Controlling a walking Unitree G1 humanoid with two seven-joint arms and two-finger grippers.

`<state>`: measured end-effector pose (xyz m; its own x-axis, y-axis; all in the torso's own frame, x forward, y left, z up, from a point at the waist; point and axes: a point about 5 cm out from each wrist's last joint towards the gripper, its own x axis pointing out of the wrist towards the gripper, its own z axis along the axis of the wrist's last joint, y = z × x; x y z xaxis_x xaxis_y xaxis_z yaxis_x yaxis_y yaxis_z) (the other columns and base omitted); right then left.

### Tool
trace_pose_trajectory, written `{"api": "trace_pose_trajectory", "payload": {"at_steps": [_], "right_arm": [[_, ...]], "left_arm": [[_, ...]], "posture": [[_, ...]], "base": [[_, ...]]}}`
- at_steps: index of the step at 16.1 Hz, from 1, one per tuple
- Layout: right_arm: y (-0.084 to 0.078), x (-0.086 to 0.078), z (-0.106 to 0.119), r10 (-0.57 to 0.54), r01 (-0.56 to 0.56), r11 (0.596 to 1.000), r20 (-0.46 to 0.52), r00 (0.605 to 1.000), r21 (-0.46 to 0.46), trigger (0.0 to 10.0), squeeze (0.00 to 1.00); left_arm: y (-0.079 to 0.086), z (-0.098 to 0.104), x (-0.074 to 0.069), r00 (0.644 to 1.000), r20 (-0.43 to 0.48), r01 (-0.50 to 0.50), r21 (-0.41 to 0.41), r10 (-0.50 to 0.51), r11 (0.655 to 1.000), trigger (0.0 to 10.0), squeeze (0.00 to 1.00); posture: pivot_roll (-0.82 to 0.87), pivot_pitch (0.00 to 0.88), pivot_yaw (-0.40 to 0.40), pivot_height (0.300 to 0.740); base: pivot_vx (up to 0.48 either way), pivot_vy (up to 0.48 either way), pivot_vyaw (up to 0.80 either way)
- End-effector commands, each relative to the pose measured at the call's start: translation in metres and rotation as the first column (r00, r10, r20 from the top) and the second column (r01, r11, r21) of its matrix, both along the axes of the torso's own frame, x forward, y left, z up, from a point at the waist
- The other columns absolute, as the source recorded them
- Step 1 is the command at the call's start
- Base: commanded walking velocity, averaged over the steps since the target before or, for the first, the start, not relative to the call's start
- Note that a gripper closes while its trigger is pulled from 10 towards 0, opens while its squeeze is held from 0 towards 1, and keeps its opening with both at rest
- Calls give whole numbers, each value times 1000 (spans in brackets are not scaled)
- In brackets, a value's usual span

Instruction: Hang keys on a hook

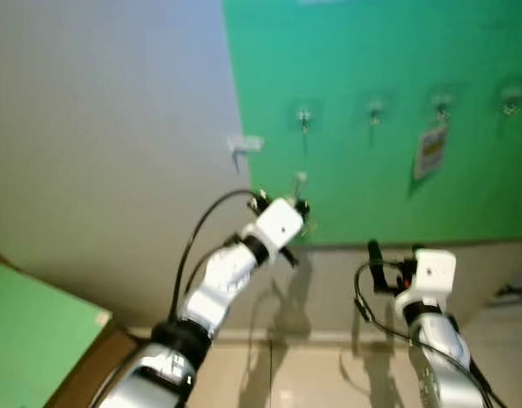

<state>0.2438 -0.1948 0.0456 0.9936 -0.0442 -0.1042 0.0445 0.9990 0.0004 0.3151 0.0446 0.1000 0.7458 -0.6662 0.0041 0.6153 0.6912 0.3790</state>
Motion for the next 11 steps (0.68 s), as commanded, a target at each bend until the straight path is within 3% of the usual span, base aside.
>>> {"api": "trace_pose_trajectory", "payload": {"at_steps": [1, 3, 7, 8, 9, 11], "right_arm": [[10, 3, 1, 24, -24, 1000, 11, 1000, 18, 10000, 0], [10, 3, 1, 27, -27, 999, 9, 1000, 18, 10000, 0], [10, 4, 3, 31, -31, 999, 15, 999, 16, 10000, 0], [10, 4, 3, 33, -33, 999, 17, 999, 14, 10000, 0], [7, 3, 2, 31, -31, 999, 13, 999, 12, 10000, 0], [7, 3, 1, 33, -33, 999, 7, 999, 10, 10000, 0]], "left_arm": [[13, 1, 5, 999, -3, -44, -1, 44, 999, 0, 118], [13, 5, 5, 999, 12, -45, -22, 45, 999, 0, 129], [7, 10, 4, 1000, 24, -1, -26, 2, 1000, 0, 133], [4, 13, 5, 1000, 12, 25, -33, -25, 999, 0, 114], [-4, 23, 8, 991, -70, 108, -95, -115, 990, 0, 94], [-8, 45, 20, 963, -139, 204, -188, -231, 961, 0, 43]], "posture": [[-212, 0, 94, 740], [-211, 0, 93, 740], [-214, 0, 91, 740], [-214, 0, 91, 740], [-216, 0, 84, 740], [-212, 0, 77, 740]], "base": [[0, 0, 0], [0, 0, 0], [463, 0, 0], [0, 0, 0], [0, 0, 0], [0, 0, 0]]}}
